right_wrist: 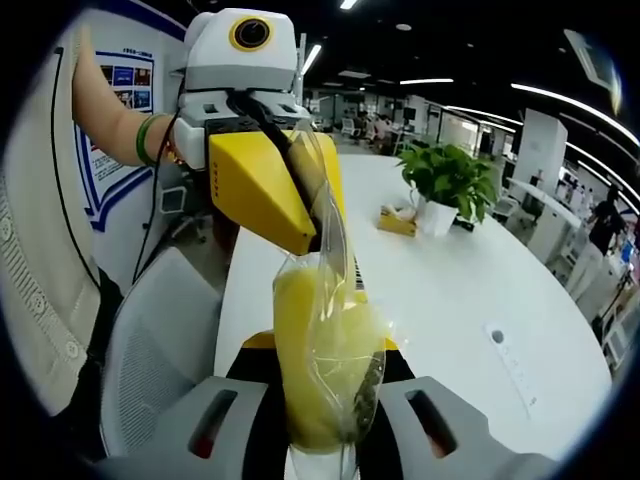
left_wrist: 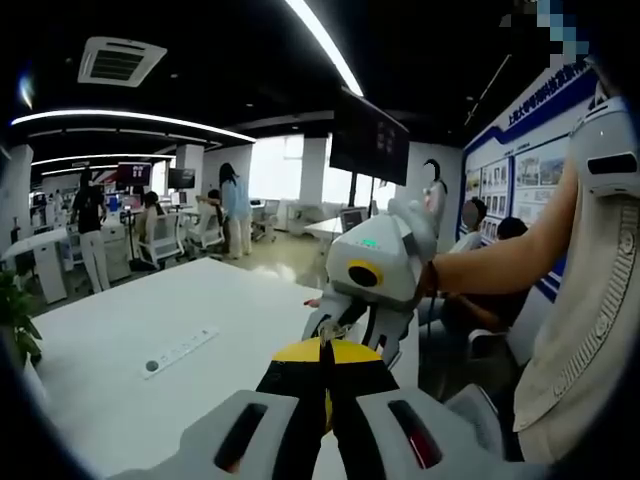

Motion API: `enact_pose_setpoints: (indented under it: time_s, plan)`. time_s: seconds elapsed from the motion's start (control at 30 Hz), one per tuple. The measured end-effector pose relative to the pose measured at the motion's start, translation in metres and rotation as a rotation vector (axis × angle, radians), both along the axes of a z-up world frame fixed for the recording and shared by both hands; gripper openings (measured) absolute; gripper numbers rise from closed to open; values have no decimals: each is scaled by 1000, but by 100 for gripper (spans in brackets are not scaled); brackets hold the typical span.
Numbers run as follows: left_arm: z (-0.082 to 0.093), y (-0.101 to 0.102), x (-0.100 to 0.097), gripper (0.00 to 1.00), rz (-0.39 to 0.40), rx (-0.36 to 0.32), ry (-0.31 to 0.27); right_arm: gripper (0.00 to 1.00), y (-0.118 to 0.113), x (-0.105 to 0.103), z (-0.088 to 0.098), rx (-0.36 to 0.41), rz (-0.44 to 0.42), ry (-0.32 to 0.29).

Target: Compare the silicone blocks by pressing each to a similar depth, holding the contact briefly, and releasing to observe deformation and rebound differences across the visible hardness samples.

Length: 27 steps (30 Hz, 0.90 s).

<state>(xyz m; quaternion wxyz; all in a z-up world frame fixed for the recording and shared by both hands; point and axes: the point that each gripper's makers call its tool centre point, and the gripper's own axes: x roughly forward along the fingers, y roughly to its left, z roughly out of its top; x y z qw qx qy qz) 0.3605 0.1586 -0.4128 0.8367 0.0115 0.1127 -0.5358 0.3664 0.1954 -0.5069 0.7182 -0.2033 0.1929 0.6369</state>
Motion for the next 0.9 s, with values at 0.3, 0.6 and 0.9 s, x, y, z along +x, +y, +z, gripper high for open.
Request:
enact_pose_setpoints:
  time_s: [0.3, 0.6, 0.9]
  plan:
    - [1, 0, 1, 0, 5, 0, 8, 18, 1, -2, 2, 17, -6, 43]
    - [1, 3, 2, 0, 9, 2, 3, 20, 3, 0, 2, 22, -6, 25]
    - [0, 6, 4, 0, 11, 7, 4, 22, 4, 0, 1, 18, 16, 15]
